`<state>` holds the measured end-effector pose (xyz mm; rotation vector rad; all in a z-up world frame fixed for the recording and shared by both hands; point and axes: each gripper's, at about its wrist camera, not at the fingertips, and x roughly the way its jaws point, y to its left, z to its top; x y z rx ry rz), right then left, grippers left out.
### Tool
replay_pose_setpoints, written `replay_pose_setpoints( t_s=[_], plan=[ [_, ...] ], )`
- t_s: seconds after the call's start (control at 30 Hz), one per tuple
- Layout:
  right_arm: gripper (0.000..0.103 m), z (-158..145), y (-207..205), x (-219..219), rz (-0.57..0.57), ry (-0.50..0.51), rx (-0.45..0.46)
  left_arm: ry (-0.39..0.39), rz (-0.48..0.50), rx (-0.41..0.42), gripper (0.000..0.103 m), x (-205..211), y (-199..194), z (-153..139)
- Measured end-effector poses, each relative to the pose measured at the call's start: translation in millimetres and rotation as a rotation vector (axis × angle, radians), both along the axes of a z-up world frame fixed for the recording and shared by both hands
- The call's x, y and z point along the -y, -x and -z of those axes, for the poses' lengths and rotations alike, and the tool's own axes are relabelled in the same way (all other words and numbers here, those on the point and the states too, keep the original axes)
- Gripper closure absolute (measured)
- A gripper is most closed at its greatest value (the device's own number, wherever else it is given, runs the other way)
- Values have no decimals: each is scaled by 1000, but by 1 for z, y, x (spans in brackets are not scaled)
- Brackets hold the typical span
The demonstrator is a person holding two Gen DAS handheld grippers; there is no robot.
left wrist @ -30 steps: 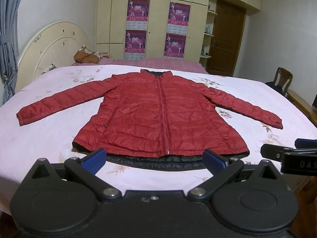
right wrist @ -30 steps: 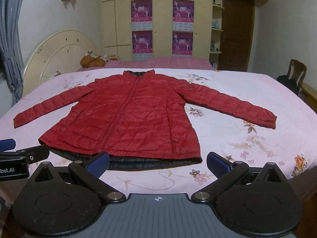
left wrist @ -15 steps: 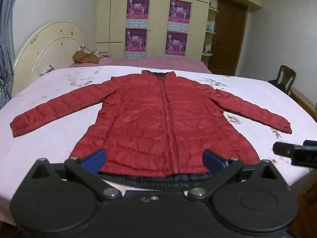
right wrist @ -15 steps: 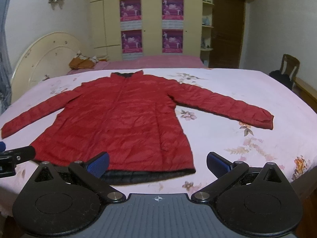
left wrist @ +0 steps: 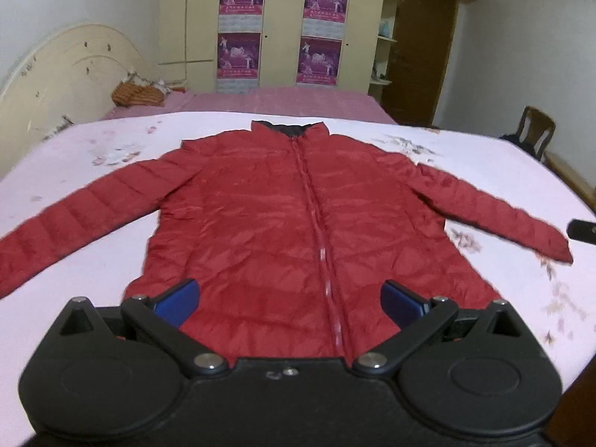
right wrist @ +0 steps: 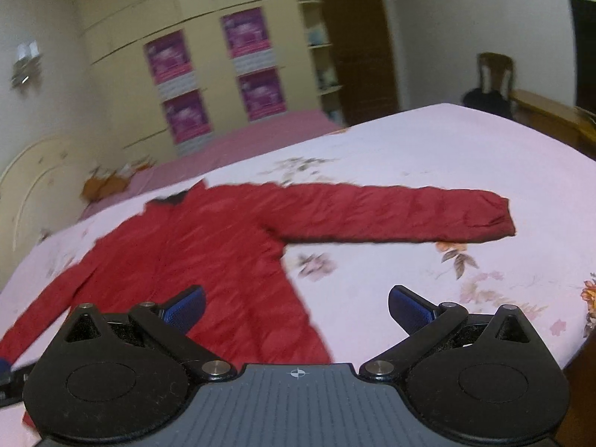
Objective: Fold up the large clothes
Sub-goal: 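Move the right gripper to the sleeve cuff and close on it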
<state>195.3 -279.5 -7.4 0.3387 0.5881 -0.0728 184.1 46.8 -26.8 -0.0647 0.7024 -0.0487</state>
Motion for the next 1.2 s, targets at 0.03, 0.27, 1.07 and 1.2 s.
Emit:
replay_pose_setpoints(
  t_s=[0.03, 0.27, 1.07, 1.2],
  plan=[
    [0, 1, -4, 7, 34, -7, 6, -1, 4, 0, 0, 0, -8, 3],
    [1, 14, -22, 56, 207, -23, 6, 14, 44, 24, 0, 9, -49, 20],
    [36, 136, -119, 204, 487, -341, -55, 2, 8, -90, 0, 99, -205, 71],
    [52, 136, -111, 210, 481, -374, 8, -13, 14, -112, 0, 111, -215, 76]
  ],
)
